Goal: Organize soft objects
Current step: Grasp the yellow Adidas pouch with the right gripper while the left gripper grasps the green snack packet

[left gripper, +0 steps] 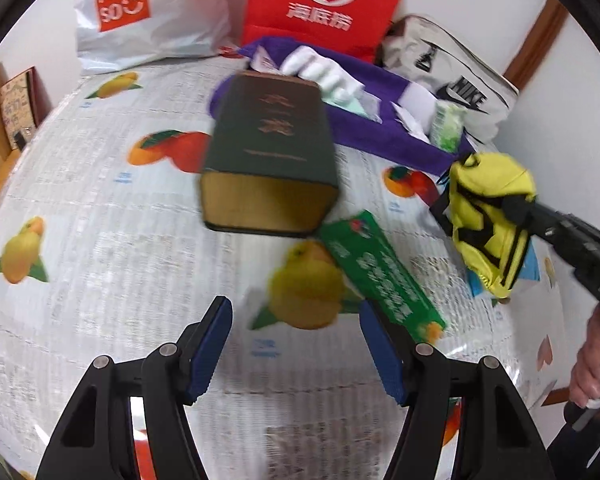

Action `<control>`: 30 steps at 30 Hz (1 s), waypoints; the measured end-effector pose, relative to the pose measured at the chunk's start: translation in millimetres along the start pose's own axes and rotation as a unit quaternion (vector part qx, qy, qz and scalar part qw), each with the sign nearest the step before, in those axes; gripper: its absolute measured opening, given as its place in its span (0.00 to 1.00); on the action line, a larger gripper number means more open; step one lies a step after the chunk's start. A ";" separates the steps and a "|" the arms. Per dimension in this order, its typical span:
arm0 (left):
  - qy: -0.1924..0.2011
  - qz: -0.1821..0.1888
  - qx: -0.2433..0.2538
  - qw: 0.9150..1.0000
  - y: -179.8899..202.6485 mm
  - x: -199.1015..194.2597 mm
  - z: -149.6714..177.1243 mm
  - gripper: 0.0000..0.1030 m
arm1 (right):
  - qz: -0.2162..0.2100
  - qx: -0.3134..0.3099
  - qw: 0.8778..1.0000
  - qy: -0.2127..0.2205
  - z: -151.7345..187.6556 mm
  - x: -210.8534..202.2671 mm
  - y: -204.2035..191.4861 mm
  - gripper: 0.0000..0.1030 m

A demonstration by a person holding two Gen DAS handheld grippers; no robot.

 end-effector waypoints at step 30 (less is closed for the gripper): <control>0.012 -0.114 0.022 0.993 51.6 42.8 14.7 0.80 | -0.019 0.060 0.996 0.061 78.0 -106.0 52.4 0.08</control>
Point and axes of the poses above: each gripper's, at about its wrist camera, not at the fingertips, and x roughly the way its jaws point, y to its right, z to its underside, the point moved 7 cm from there along x, roughly the way its jaws point, and after that the axes turned 6 degrees about z, right-handed, at the moved point
